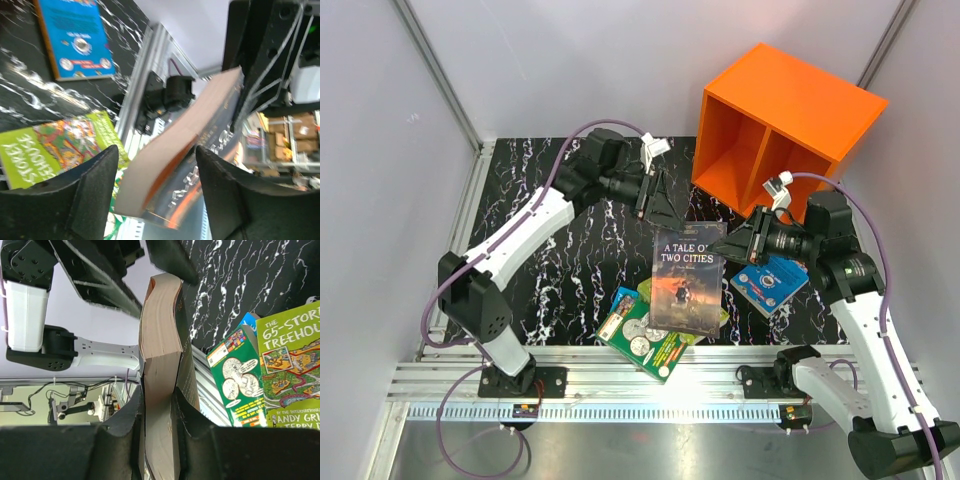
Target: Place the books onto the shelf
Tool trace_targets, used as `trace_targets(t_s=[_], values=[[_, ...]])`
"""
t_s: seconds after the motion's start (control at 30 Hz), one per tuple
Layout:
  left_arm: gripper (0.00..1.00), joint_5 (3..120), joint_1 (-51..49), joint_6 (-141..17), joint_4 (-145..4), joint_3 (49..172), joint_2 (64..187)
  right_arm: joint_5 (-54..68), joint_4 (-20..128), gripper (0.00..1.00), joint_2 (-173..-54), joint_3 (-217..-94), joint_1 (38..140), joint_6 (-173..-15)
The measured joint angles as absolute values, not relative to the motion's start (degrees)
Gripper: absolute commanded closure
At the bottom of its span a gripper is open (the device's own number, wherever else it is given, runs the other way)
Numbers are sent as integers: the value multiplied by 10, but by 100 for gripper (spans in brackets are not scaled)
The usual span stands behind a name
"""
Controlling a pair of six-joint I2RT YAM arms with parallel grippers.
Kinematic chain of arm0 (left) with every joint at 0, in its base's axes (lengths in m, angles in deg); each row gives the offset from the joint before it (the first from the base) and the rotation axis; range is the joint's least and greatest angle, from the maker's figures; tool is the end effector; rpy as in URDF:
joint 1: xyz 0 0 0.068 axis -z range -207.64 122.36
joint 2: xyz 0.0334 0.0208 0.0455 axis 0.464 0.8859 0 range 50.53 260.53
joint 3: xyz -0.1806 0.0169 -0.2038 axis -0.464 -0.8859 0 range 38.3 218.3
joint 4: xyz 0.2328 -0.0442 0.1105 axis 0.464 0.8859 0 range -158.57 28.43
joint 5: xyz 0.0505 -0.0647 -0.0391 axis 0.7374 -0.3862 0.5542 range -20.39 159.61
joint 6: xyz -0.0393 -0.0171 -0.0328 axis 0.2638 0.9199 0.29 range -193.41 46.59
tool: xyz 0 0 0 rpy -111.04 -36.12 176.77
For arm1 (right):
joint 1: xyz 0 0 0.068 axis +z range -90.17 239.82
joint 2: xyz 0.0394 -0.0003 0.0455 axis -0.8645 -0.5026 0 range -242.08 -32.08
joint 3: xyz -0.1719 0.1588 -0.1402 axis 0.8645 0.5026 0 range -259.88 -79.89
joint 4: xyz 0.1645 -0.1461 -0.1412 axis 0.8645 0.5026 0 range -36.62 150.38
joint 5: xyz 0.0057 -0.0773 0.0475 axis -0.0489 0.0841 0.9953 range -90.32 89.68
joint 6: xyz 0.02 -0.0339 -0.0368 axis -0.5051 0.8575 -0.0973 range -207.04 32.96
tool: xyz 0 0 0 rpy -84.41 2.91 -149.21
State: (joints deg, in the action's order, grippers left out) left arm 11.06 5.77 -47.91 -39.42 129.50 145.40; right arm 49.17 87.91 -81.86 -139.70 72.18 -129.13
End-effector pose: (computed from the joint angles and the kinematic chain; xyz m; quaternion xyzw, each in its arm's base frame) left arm 0.2909 -0.2282 0.3705 0.2863 0.7480 -0.5791 0.1523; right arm 0.1590 0.0625 0.3766 -0.0229 0.7963 0.5378 0.2760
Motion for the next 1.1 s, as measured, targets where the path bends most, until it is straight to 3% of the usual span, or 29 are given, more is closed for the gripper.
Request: trace_targets(t_s=[0.2,0.3,0.33,0.37,0.43,0.6,0.63,0.67,0.73,0.77,1.1], values=[[44,90,71,-513,-340,1295,1455,487,889,100,-823,-1403,723,-1278],[55,88,76,-543,-297,1295,1455,487,891,100,-837,-1407,725,-1273],[62,89,76,-553,-285,1295,1455,487,893,100,-844,-1408,725,-1271],[85,90,76,-559,-272,1295,1454,487,895,100,-849,-1409,725,-1269],[99,89,76,-565,-260,1295,1451,483,900,100,-862,-1411,726,-1260],[100,114,76,-563,-258,1282,1422,478,901,100,-873,-1416,731,-1246],[100,120,77,-560,-259,1281,1417,474,902,93,-873,-1419,733,-1244],[100,126,78,-558,-261,1282,1414,471,905,52,-873,-1424,733,-1242],[100,140,80,-556,-260,1285,1412,439,923,7,-875,-1443,734,-1244],[100,153,84,-557,-249,1289,1412,410,943,1,-881,-1467,731,-1240],[100,412,96,-537,-172,1447,1521,51,1180,0,-910,-1800,725,-1170]])
